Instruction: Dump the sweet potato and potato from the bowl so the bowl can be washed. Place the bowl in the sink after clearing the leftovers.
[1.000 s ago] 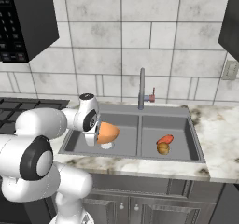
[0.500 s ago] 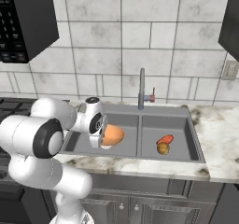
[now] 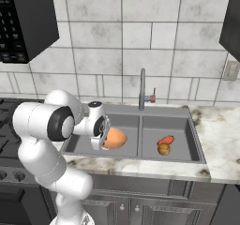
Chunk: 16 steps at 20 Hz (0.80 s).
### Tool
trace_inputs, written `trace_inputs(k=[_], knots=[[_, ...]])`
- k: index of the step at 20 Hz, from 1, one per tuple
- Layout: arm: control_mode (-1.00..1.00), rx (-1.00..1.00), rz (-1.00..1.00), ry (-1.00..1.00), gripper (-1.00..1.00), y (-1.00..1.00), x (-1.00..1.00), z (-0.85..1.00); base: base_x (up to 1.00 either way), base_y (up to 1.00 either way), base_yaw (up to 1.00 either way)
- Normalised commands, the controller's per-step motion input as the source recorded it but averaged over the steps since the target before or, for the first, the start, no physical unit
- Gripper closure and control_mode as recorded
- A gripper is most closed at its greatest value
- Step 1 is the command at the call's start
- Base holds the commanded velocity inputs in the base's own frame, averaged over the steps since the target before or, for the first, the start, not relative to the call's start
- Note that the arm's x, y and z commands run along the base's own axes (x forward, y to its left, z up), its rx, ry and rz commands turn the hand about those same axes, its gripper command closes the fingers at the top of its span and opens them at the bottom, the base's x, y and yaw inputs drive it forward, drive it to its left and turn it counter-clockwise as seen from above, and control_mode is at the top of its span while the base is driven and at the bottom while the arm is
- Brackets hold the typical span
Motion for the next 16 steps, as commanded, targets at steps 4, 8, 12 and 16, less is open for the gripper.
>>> trace_inputs(k=[4, 8, 12, 16], knots=[[-1.00, 0.00, -0.07, 0.00, 1.00, 0.00, 0.08, -0.35, 0.00, 0.00, 0.00], [-1.00, 0.00, -0.06, 0.00, 1.00, 0.00, 0.00, -0.28, 0.00, 0.00, 0.00], [-1.00, 0.00, -0.05, 0.00, 1.00, 0.00, 0.14, -0.07, 0.00, 0.00, 0.00], [-1.00, 0.00, -0.06, 0.00, 1.00, 0.10, 0.13, -0.03, 0.00, 0.00, 0.00]])
